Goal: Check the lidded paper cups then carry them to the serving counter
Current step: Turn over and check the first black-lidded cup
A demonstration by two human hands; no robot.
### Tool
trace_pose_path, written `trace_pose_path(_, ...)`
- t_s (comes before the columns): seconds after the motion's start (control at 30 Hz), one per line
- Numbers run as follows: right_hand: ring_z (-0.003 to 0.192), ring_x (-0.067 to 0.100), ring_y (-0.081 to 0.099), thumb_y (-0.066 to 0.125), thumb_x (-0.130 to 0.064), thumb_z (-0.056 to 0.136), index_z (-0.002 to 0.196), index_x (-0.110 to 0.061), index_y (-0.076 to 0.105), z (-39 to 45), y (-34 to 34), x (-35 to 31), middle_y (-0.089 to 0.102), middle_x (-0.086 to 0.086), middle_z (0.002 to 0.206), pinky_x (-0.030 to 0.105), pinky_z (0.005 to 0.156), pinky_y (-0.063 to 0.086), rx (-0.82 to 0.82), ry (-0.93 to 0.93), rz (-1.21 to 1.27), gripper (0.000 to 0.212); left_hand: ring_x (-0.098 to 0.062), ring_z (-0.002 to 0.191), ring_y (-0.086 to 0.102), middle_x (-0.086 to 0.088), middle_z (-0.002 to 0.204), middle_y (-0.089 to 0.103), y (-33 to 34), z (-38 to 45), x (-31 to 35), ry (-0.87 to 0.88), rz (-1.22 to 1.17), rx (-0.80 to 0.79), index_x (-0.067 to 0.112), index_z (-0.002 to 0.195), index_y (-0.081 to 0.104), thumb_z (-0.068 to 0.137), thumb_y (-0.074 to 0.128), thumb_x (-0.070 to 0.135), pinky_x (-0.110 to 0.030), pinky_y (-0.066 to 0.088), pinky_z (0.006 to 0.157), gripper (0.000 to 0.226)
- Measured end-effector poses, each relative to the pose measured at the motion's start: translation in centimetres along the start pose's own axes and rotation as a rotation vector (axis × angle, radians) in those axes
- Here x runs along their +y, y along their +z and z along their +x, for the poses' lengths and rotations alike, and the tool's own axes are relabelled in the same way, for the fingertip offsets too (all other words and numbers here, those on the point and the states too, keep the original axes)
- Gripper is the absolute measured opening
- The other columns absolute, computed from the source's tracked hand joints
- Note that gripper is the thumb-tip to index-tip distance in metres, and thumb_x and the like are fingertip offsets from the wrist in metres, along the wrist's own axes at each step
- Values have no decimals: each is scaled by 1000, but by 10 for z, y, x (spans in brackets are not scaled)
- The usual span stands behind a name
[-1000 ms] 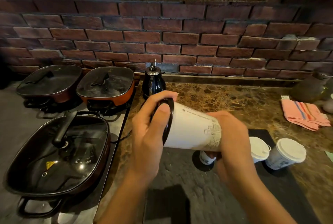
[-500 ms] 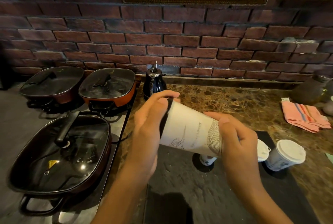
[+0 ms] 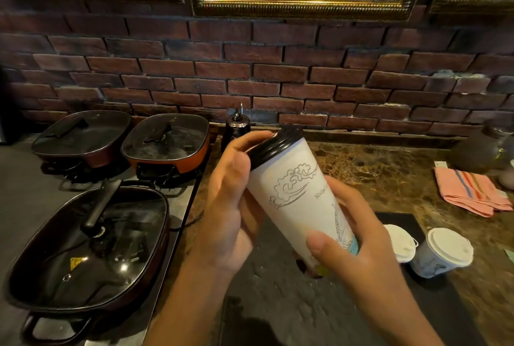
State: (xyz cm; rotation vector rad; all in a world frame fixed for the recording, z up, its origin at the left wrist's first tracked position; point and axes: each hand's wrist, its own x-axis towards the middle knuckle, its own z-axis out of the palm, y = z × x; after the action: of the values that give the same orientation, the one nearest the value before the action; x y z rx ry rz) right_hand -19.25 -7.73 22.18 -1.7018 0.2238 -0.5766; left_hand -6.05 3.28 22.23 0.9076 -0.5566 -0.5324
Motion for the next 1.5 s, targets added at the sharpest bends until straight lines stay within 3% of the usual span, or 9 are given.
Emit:
trace_pose_path(0.2, 57, 31, 66, 88, -59, 53, 117, -25, 68, -2, 16, 6, 73, 20, 95, 28, 39, 50, -171, 392, 664, 75, -29, 103, 70, -8, 110, 72, -14, 1, -10, -41, -149, -80, 27, 118, 68, 64, 92, 33, -44, 62, 79, 59)
trace_pose_path(0.3, 68, 30, 71, 85, -61, 55, 120, -28, 67, -3, 18, 7, 74, 14, 101, 30, 46, 55, -154, 390, 627, 75, -31, 99, 72, -11, 108, 72, -16, 1, -8, -73, -109, -36, 25, 120, 65, 59, 95, 33, -45, 62, 76, 69)
trace_pose_path(0.43, 110, -11, 58, 76, -58, 69, 132, -62, 34, -6, 17, 8, 50, -44, 122, 19, 76, 58, -11, 104, -179, 76, -38, 102, 69, -13, 110, 72, -15, 0, -7, -63, 47, 105, 24, 121, 63, 48, 98, 42, -54, 58, 83, 83)
trace_pose_path(0.5, 115, -16, 51, 75, -58, 71, 130, -70, 25, -8, 19, 7, 43, -51, 122, 15, 82, 56, -16, 48, -278, 78, -36, 102, 69, -12, 110, 72, -14, -2, -6, -66, 66, 104, 26, 122, 63, 46, 97, 45, -53, 58, 83, 85)
trace_pose_path(0.77, 71, 40, 70, 87, -48, 63, 124, -33, 62, -5, 23, 6, 72, 20, 111, 36, 53, 57, -197, 348, 672, 67, -31, 99, 70, -13, 110, 71, -17, -1, -5, -65, -83, 0, 26, 125, 60, 56, 96, 35, -44, 60, 76, 78)
trace_pose_path(0.9, 94, 27, 74, 78, -61, 66, 125, -44, 57, -1, 25, 14, 72, 0, 119, 39, 69, 61, -86, 289, 418, 64, -32, 98, 70, -12, 107, 71, -20, 2, -5, -73, -24, 93, 23, 125, 58, 52, 98, 39, -47, 60, 75, 85)
trace_pose_path(1.07, 112, -8, 59, 71, -52, 75, 127, -61, 36, 3, 30, 16, 54, -38, 120, 14, 81, 54, 22, 45, -204, 63, -43, 106, 68, -15, 113, 71, -21, 3, -8, -40, 146, 180, 28, 122, 60, 58, 90, 30, -61, 58, 83, 71)
trace_pose_path(1.37, 56, 27, 67, 84, -52, 63, 114, -25, 70, 18, 12, -1, 73, 19, 89, 27, 42, 52, -229, 432, 654, 60, -33, 108, 66, -10, 114, 69, -30, 1, 6, -14, 29, 17, 25, 125, 61, 52, 97, 40, -41, 60, 77, 83)
trace_pose_path(1.5, 58, 27, 69, 76, -58, 66, 109, -29, 71, 20, 14, -4, 74, 15, 88, 29, 44, 55, -192, 452, 605, 52, -35, 108, 67, -13, 115, 69, -30, -2, 8, 1, 17, 40, 21, 129, 59, 49, 98, 37, -42, 60, 77, 91)
